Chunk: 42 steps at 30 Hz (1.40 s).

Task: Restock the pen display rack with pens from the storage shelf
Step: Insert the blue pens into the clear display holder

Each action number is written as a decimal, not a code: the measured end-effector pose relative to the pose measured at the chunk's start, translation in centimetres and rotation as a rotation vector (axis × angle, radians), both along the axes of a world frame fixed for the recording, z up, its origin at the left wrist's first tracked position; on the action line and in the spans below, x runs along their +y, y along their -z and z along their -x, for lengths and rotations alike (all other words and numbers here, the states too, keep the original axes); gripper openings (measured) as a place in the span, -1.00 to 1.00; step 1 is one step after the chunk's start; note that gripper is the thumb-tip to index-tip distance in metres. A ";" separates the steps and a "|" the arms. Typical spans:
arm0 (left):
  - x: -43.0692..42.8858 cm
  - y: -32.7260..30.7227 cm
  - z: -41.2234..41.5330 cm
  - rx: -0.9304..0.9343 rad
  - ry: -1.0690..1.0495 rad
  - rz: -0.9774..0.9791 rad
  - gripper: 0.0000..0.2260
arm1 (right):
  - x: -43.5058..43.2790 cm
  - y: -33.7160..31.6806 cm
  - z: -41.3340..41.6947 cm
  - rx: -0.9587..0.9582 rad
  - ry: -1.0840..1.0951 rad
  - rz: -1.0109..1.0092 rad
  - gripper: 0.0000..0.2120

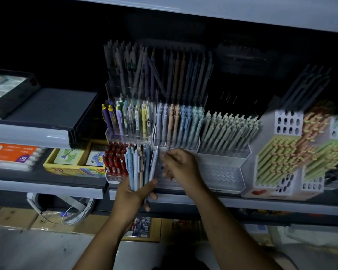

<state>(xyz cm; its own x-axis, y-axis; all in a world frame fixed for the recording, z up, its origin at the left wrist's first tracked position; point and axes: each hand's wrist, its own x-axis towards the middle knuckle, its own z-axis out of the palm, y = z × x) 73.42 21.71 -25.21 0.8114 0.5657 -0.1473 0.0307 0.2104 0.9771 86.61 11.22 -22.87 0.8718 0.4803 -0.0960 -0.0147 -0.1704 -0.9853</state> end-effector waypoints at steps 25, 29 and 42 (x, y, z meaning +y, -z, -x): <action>1.3 0.5 1.4 0.013 -0.101 -0.001 -0.86 | 1.0 -0.9 0.8 0.104 0.086 -0.247 -0.86; 1.6 0.5 2.0 0.011 -0.100 0.043 -0.89 | 0.4 -1.8 -1.3 0.036 0.132 -0.255 -0.89; 1.5 0.4 2.4 0.009 -0.089 0.047 -0.80 | 0.8 -0.1 -3.4 -0.609 0.006 0.230 -0.93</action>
